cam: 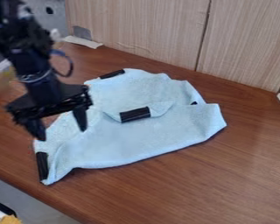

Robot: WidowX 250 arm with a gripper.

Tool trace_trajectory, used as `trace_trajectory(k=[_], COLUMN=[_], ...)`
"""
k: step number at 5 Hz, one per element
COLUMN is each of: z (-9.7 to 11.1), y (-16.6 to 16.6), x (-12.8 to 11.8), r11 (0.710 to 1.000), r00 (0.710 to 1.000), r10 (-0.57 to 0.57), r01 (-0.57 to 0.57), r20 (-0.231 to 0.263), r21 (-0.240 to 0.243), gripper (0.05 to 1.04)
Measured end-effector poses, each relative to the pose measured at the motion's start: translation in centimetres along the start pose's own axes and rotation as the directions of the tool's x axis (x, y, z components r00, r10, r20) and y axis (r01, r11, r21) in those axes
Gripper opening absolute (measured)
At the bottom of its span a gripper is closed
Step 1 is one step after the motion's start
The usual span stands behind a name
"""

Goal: Unfold the cloth from top right to bottom left

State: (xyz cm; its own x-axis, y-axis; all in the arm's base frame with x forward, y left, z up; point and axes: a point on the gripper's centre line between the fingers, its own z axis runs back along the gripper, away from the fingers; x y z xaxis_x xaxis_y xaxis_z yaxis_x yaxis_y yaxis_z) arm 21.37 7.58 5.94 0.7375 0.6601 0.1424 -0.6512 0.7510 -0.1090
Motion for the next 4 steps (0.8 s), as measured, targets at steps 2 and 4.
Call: trace_trajectory(k=[2, 4], z=[-0.7, -3.5], y=[-4.9, -7.1], x=[1.3, 3.1], r11=[0.991, 0.982], r00=[0.99, 0.982], r10=[0.137, 0.188], r01=[-0.137, -0.187], r20=[-0.042, -0.03], r21=[-0.007, 0.03], gripper=[1.001, 1.001])
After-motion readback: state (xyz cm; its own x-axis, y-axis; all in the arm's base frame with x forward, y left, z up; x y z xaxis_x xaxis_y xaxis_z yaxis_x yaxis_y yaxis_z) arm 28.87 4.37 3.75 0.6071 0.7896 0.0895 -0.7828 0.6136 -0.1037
